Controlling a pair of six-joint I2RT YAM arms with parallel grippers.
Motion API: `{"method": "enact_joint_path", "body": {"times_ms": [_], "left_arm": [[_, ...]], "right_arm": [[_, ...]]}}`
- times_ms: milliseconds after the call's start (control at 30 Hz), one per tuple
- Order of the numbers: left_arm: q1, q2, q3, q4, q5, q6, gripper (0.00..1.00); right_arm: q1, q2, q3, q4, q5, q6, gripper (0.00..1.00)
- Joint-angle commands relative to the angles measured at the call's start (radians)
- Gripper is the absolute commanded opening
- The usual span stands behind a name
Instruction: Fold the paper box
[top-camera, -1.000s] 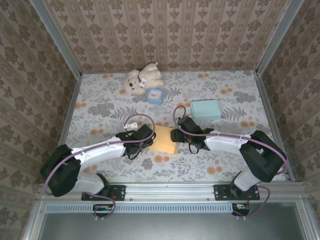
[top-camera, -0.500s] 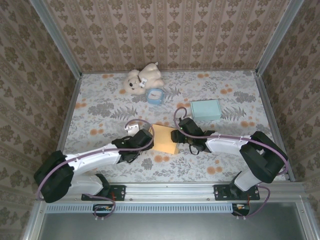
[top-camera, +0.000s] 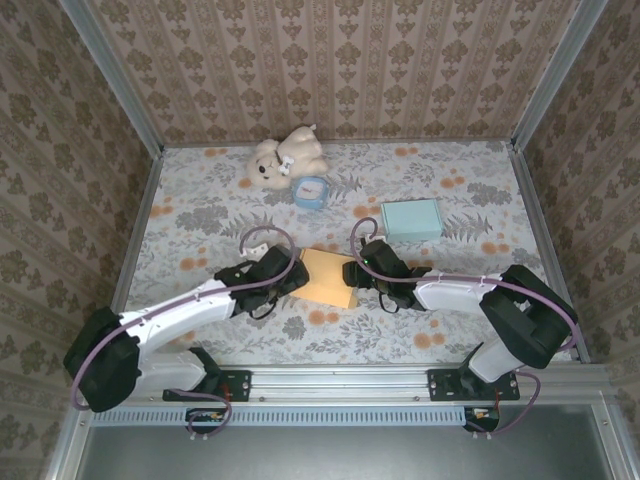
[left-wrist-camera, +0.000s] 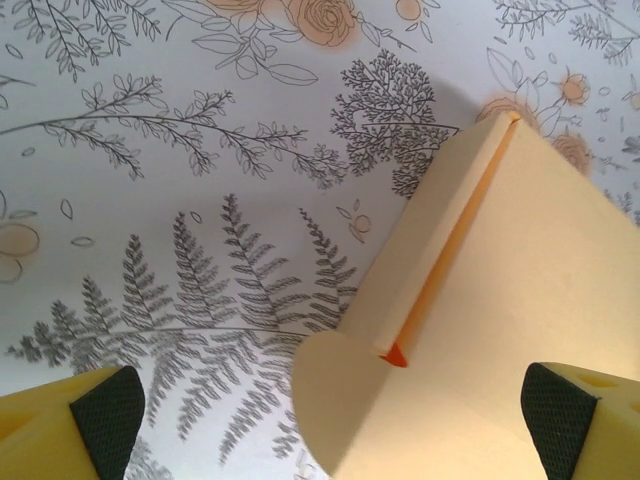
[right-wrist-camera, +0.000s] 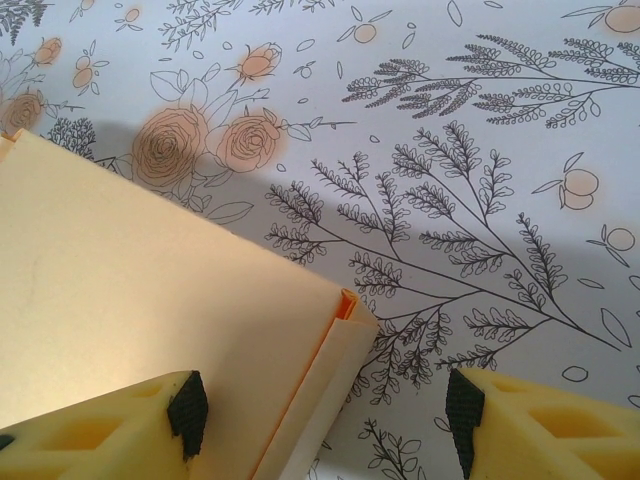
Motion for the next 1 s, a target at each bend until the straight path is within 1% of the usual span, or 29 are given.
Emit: {"method": "enact_joint_path", "body": {"times_ms": [0,133,267,467,600,733,967], "left_arm": [[0.007,0.032,0.106,-0.13,0.052,-0.108,1.0],[0.017,0.084,0.159,-0.144,0.048,-0.135,1.0],[0.039,0.158,0.195,-0.138,0.062,-0.121,1.0],[0.069,0.279,0.227,-0.088,0.152,-0.118,1.0],[0.068,0.342,0.263,-0.083,0.201,-0.111,1.0],[0.064,0.359,0.29,-0.089,0.216,-0.109,1.0],[0.051,0.354,0.301,-0.124,0.205,-0.126,1.0]], "right_arm": [[0.01,0.002,-0.029,-0.023,0.01,-0.005,0.67],[0.01,-0.004,-0.035,-0.014,0.006,-0.009,0.67],[0.009,-0.013,-0.039,-0.007,-0.004,-0.013,0.67],[0.009,-0.006,-0.047,0.013,-0.013,-0.024,0.67],[0.01,0.008,-0.051,0.026,-0.014,-0.03,0.67],[0.01,0.018,-0.053,0.04,-0.018,-0.031,0.67],[0.009,0.032,-0.055,0.054,-0.023,-0.035,0.67]]}}
